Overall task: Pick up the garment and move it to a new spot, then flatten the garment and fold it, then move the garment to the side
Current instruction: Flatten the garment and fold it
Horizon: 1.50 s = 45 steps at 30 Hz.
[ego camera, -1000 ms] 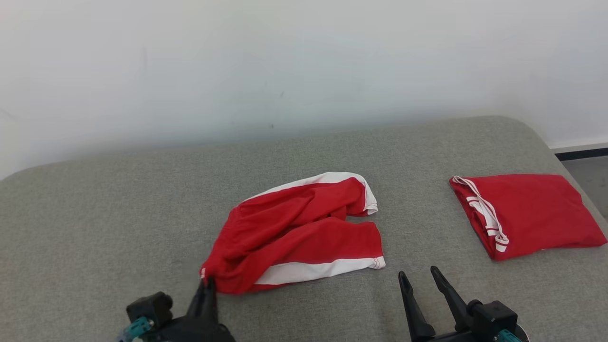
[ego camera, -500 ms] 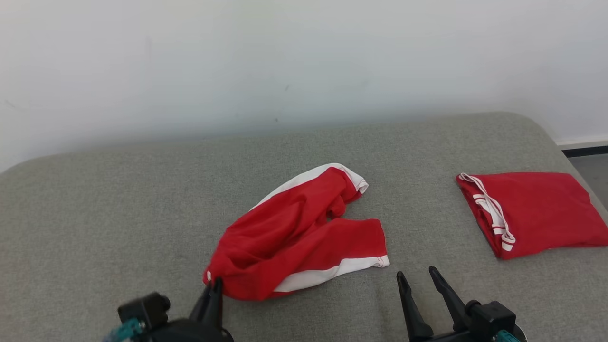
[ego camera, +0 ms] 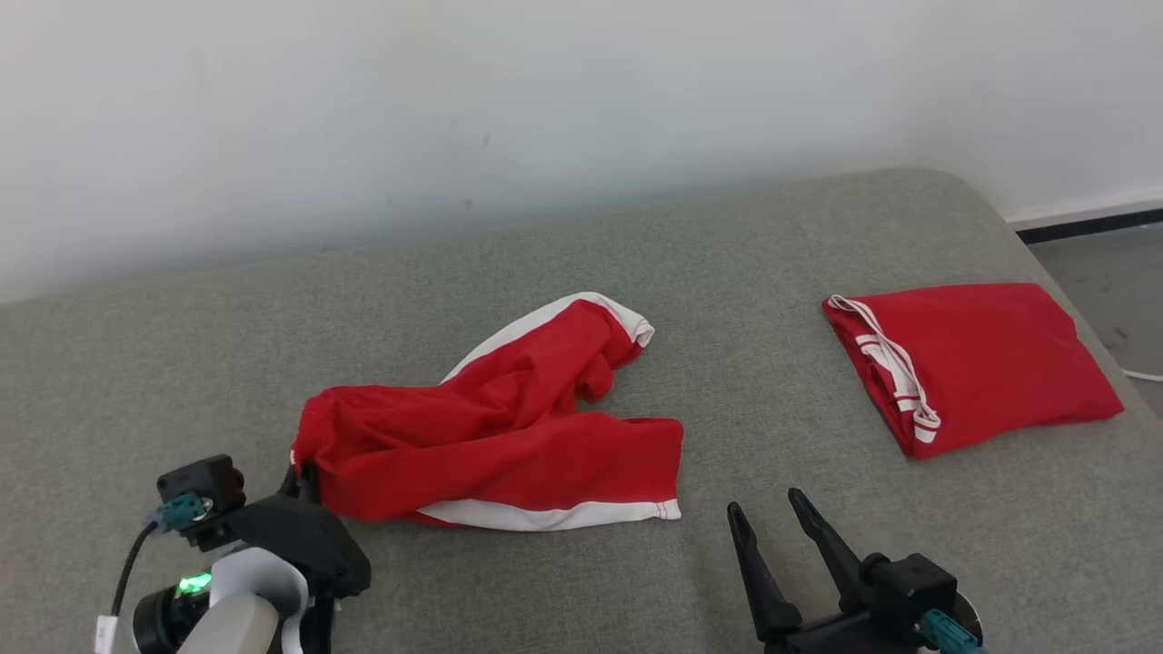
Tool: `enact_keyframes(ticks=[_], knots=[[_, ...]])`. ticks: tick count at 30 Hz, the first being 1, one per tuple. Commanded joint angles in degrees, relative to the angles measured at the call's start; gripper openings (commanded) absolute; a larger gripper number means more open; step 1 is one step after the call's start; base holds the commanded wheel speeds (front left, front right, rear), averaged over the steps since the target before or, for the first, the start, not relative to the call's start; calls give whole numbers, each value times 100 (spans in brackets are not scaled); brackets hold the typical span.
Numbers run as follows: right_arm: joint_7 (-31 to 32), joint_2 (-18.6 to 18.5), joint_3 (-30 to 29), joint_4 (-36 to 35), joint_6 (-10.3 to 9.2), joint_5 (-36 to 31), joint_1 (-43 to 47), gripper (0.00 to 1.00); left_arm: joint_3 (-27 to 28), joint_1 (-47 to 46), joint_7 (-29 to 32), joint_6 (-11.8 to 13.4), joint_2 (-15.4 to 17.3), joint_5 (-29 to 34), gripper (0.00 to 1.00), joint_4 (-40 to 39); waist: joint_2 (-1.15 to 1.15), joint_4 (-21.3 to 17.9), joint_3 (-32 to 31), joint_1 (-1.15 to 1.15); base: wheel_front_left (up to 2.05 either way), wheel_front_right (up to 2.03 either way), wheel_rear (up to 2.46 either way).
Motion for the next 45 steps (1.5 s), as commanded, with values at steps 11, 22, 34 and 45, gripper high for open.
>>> enact_keyframes(ticks=[11,22,34,45], knots=[[-26,-68,-111,-10,-17,29,0,100,-343,-379,-720,-442,211,466,100,694,0,-60,119,0,0,0,0],[-26,-28,-31,4,-17,14,35,100,-931,-214,-447,-1107,895,909,100,63,0,148,35,0,0,0,0],[-26,-134,64,23,-17,42,-50,100,-1045,-289,-64,-1525,1139,706,100,417,0,-96,134,0,0,0,0],[-26,-188,55,6,-17,59,-48,100,-1034,-480,-104,-1654,1048,594,0,713,0,-184,158,0,0,0,0]])
